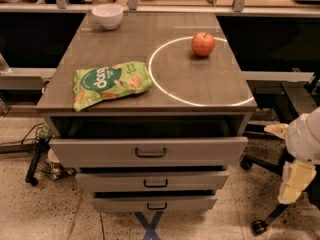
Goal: Open bottom drawer
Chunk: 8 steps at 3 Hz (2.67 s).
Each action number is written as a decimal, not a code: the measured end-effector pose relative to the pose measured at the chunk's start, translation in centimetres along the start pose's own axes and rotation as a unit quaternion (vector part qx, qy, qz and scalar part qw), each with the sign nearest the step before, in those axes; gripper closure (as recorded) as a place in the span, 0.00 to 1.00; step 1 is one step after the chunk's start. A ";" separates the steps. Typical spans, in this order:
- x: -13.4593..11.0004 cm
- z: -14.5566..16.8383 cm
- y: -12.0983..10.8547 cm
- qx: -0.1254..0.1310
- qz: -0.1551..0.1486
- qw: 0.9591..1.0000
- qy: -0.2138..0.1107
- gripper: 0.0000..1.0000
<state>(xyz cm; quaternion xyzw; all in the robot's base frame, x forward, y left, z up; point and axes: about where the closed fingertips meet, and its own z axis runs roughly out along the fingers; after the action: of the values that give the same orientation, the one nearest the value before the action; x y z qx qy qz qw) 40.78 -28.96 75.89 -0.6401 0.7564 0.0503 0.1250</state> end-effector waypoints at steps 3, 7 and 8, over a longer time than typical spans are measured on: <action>4.9 14.5 2.2 0.009 -0.034 0.999 -0.025 0.00; 7.7 25.5 3.3 0.013 -0.030 0.999 -0.004 0.00; 9.4 30.6 3.1 0.045 -0.028 0.999 0.005 0.00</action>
Offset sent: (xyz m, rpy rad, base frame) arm -0.0159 -0.0056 -0.1268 0.0526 -0.0848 0.0153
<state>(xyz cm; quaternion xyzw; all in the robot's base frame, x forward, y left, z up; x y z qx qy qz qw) 40.20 -30.17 43.79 -0.6549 0.7404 0.0093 0.1508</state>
